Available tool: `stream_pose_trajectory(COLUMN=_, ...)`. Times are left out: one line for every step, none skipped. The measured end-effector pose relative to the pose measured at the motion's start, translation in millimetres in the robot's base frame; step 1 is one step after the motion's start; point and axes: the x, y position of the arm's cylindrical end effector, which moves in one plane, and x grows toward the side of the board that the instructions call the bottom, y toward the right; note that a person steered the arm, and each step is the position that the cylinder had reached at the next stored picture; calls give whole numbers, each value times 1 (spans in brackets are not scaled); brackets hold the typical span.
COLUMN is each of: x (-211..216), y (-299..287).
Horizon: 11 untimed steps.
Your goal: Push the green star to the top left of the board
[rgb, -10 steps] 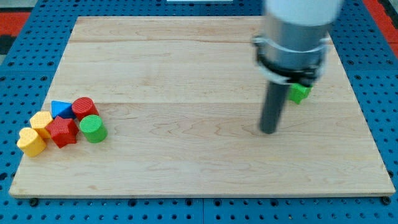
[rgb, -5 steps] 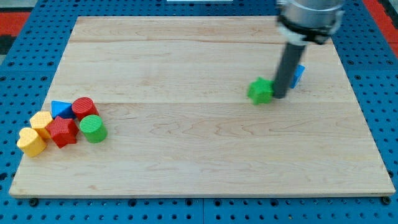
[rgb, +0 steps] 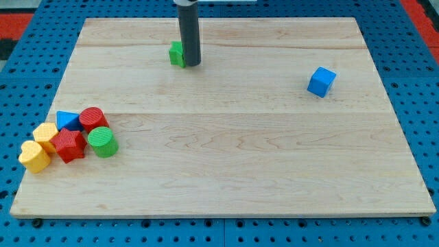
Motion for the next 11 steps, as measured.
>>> stream_pose_trajectory(x=-6, y=-27)
stream_pose_trajectory(x=-39, y=-3)
stream_pose_trajectory(x=-51, y=-8)
stream_pose_trajectory(x=-47, y=-38)
stream_pose_trajectory(x=-32, y=-22)
stream_pose_trajectory(x=-20, y=-21)
stream_pose_trajectory(x=-35, y=-46)
stream_pose_trajectory(x=-27, y=-52)
stream_pose_trajectory(x=-25, y=-62)
stream_pose_trajectory(x=-26, y=-93)
stream_pose_trajectory(x=-41, y=-114)
